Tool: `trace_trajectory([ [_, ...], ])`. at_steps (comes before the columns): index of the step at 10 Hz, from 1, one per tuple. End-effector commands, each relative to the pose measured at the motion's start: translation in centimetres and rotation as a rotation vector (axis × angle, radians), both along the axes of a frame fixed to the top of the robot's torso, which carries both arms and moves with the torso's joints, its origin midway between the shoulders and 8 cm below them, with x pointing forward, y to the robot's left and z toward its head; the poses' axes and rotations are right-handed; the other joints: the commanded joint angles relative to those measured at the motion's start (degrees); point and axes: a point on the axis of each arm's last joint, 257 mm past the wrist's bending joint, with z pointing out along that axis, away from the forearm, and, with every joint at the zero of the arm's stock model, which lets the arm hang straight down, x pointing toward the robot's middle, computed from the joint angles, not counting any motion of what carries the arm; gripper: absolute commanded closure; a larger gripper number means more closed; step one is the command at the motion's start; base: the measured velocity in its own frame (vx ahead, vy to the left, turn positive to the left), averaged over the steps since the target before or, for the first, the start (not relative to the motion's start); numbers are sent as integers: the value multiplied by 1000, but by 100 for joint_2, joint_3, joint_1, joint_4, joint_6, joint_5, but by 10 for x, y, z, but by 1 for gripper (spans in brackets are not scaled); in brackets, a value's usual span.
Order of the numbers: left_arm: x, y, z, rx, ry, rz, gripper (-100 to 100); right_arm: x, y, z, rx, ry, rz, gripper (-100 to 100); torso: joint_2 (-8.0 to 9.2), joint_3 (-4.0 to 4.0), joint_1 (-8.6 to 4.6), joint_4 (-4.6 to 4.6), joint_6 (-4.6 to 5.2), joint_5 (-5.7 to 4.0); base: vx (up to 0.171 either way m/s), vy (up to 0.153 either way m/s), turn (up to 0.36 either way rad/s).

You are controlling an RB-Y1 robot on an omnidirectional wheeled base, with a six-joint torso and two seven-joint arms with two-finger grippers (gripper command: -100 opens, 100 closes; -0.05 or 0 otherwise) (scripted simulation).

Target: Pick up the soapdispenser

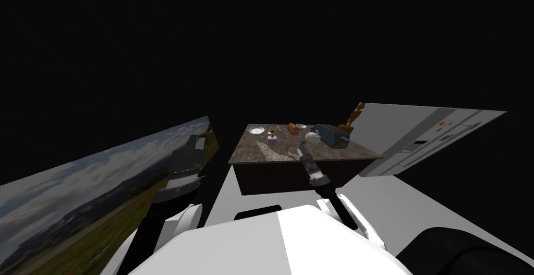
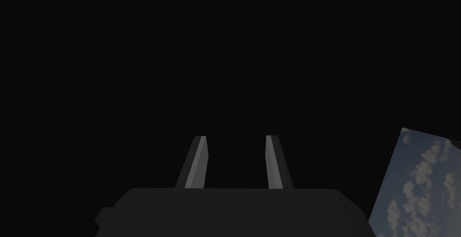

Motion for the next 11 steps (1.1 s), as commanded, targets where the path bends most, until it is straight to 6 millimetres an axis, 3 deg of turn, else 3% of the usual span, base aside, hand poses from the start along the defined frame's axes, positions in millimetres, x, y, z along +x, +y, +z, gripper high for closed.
trace_trajectory([
  [1,0,0,0,0,0,0,0,-1,-6,-29,-38,84,9,-100,0,0,0,0,0,0,-56,-61,13],
  [2,0,0,0,0,0,0,0,-3,-13,-54,-62,157,8,-100,1,0,-3,0,0,0,-84,-101,28],
  [3,0,0,0,0,0,0,0,-3,-13,-54,-79,160,17,-100,10,5,-14,1,1,-3,-60,-73,13],
  [4,0,0,0,0,0,0,0,-6,-22,-78,-101,232,13,-100,3,2,-8,1,-1,-2,-50,-68,25],
  [5,0,0,0,0,0,0,0,-6,-22,-78,-119,236,23,-100,0,0,-7,0,0,-1,-45,-54,17],
  [6,0,0,0,0,0,0,0,-11,-31,-102,-147,307,20,-100,-3,-2,0,0,0,0,-58,-56,41],
  [7,0,0,0,0,0,0,0,-11,-32,-102,-161,310,28,-100,-2,-1,-1,0,-1,0,-45,-52,24],
  [8,0,0,0,0,0,0,0,-18,-42,-124,-193,379,26,-100,-3,-2,3,0,1,1,-41,-57,36],
  [9,0,0,0,0,0,0,0,-18,-43,-124,-207,382,32,-100,-5,-3,0,-1,-1,0,-43,-48,31],
  [10,0,0,0,0,0,0,0,-26,-54,-145,-236,447,29,-100,-6,-3,3,-1,0,1,-54,-61,75],
  [11,0,0,0,0,0,0,0,-26,-55,-145,-254,451,37,-100,-3,-2,0,-1,-1,0,-50,-58,32],
])
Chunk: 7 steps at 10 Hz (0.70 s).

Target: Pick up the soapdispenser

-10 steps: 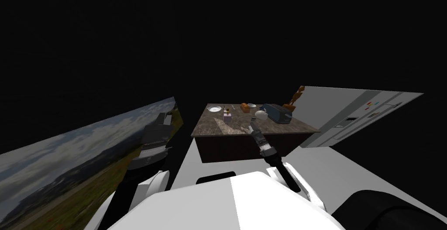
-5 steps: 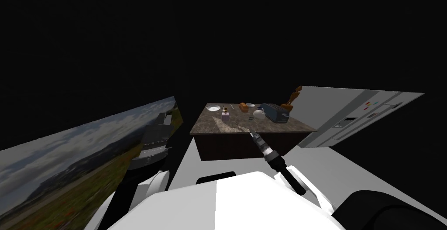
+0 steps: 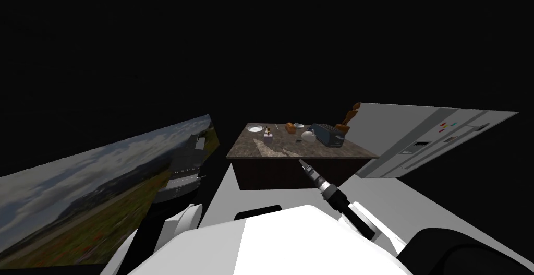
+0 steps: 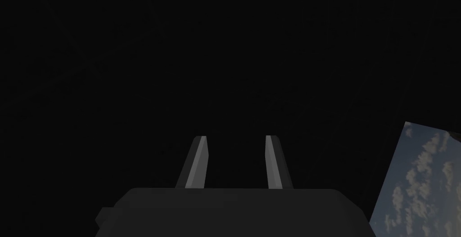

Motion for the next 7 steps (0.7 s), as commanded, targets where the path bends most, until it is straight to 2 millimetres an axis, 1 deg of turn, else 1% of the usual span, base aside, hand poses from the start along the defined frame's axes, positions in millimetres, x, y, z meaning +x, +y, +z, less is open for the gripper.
trace_trajectory([
  [1,0,0,0,0,0,0,0,-10,-15,-23,-45,72,2,-100,0,0,0,0,0,0,-58,-56,63],
  [2,0,0,0,0,0,0,0,-10,-16,-22,-62,77,14,-100,2,1,0,0,-1,0,-47,-43,43],
  [3,0,0,0,0,0,0,0,-19,-28,-40,-100,134,17,-100,-1,0,4,0,0,1,-39,-59,111],
  [4,0,0,0,0,0,0,0,-19,-29,-39,-114,138,27,-100,-4,-2,-1,-1,-2,0,-27,-61,47],
  [5,0,0,0,0,0,0,0,-28,-41,-55,-149,191,30,-100,-9,-5,-1,-2,0,0,-49,-65,98],
  [6,0,0,0,0,0,0,0,-28,-43,-54,-167,195,42,-100,-3,-2,-4,-1,-1,-1,-43,-54,55],
  [7,0,0,0,0,0,0,0,-38,-55,-68,-200,243,47,-100,-6,-3,0,-1,-1,0,-42,-51,146],
])
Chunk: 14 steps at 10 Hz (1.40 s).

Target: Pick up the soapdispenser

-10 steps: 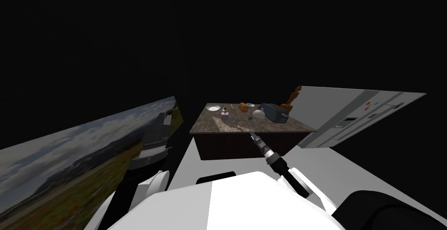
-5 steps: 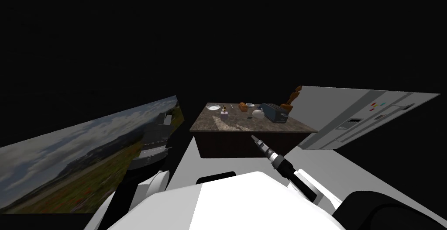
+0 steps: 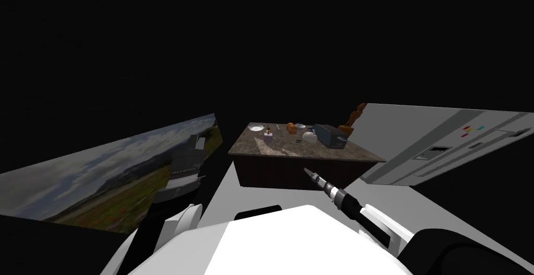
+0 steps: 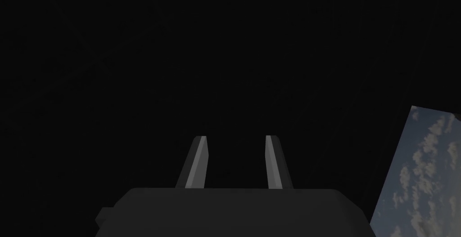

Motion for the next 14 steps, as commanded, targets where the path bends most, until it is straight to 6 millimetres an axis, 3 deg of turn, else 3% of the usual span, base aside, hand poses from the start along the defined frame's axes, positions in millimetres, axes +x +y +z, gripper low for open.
trace_trajectory([
  [1,0,0,0,0,0,0,0,-2,-6,-6,-38,30,19,-100,0,0,0,0,0,0,-35,-46,57],
  [2,0,0,0,0,0,0,0,-12,-18,-18,-74,76,30,-100,-3,-1,3,0,2,0,-34,-52,148],
  [3,0,0,0,0,0,0,0,-11,-21,-17,-92,81,44,-100,-5,-3,0,-1,-1,-1,-22,-47,73],
  [6,0,0,0,0,0,0,0,-30,-46,-35,-184,168,93,-100,-10,-5,5,-2,2,0,-26,-48,141],
  [14,0,0,0,0,0,0,0,-61,-100,-49,-400,325,269,-100,-26,-15,6,-5,3,0,-6,-46,177],
])
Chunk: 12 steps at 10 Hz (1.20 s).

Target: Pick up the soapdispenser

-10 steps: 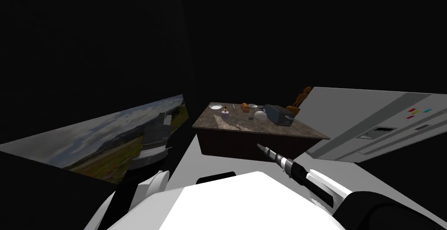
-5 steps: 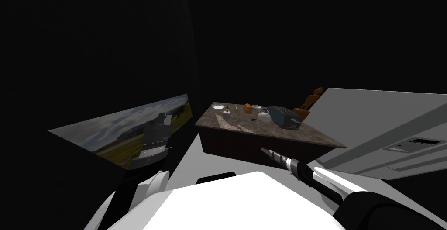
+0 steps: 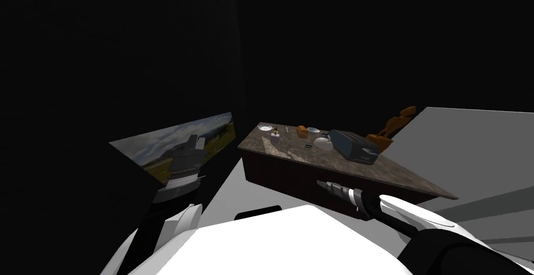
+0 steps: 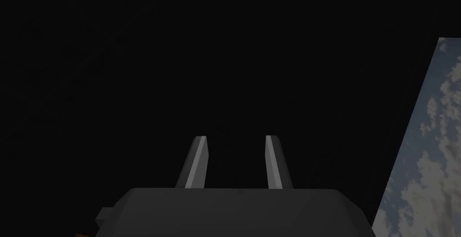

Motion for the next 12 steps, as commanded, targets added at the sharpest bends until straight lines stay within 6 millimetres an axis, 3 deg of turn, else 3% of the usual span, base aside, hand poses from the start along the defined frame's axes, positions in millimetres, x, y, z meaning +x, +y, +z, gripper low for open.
trace_trajectory([
  [1,0,0,0,0,0,0,0,-3,-9,1,-35,23,36,-100,0,0,0,0,0,0,7,-44,124],
  [6,0,0,0,0,0,0,0,-24,-45,4,-156,135,185,-100,-9,-5,4,-2,7,0,23,-42,219],
  [12,0,0,0,0,0,0,0,-39,-82,25,-277,249,351,-100,-18,-10,10,-4,7,0,40,-34,243],
])
